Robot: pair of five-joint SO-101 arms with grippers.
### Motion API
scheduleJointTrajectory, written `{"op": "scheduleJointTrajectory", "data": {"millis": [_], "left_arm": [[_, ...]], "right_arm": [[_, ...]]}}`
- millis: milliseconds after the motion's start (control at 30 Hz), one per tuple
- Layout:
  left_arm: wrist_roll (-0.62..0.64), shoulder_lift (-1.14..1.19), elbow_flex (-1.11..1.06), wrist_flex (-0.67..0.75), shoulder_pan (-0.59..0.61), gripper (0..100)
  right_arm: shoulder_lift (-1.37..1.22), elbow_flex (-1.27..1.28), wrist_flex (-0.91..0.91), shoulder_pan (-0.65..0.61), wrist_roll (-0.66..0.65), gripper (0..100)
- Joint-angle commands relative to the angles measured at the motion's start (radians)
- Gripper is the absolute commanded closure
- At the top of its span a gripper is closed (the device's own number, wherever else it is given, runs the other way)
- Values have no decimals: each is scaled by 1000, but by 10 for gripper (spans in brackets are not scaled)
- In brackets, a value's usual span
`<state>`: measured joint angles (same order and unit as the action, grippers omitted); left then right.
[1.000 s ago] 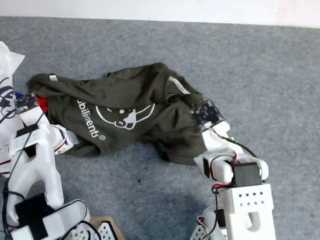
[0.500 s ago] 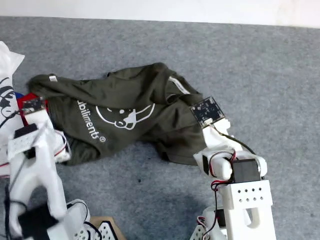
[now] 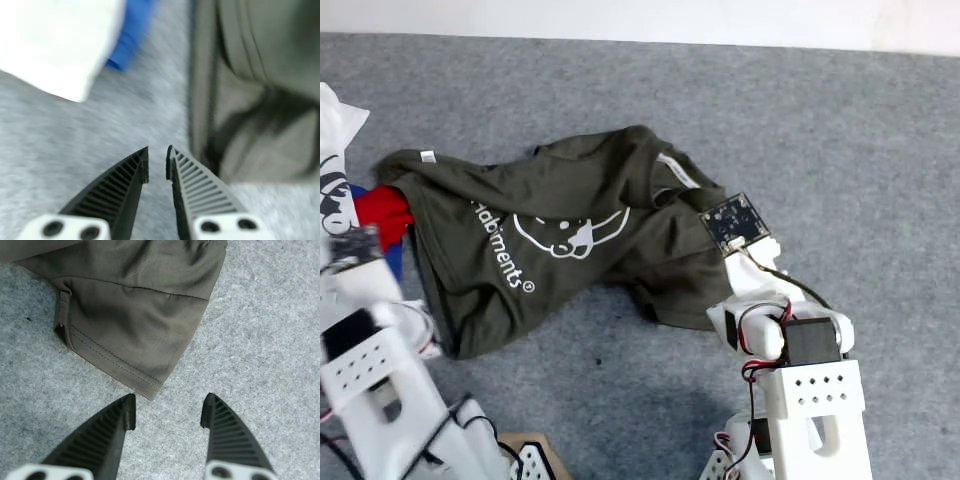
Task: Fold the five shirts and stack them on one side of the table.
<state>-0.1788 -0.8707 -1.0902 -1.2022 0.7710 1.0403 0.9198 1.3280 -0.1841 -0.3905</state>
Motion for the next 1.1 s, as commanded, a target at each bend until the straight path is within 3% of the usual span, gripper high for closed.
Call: {"op": "scheduleJointTrajectory", "data": {"millis": [0,167,333,500,733,1067], "left_arm": [[34,-68,44,12,74,877],[38,-70,41,38,25,789],[81,-42,24,72,-159,847],[138,97,58,68,-263,886],[138,366,237,-21,-282,886],[160,522,355,-55,-346,888]], "right_arm": [[-5,-22,-12,-5,9,779],[-5,-22,-16,-5,9,779],[-5,-24,-10,-4,11,779],[-5,-87,28,70,120,779],[-5,-142,58,268,141,779],[2,110,-122,303,86,779]]}}
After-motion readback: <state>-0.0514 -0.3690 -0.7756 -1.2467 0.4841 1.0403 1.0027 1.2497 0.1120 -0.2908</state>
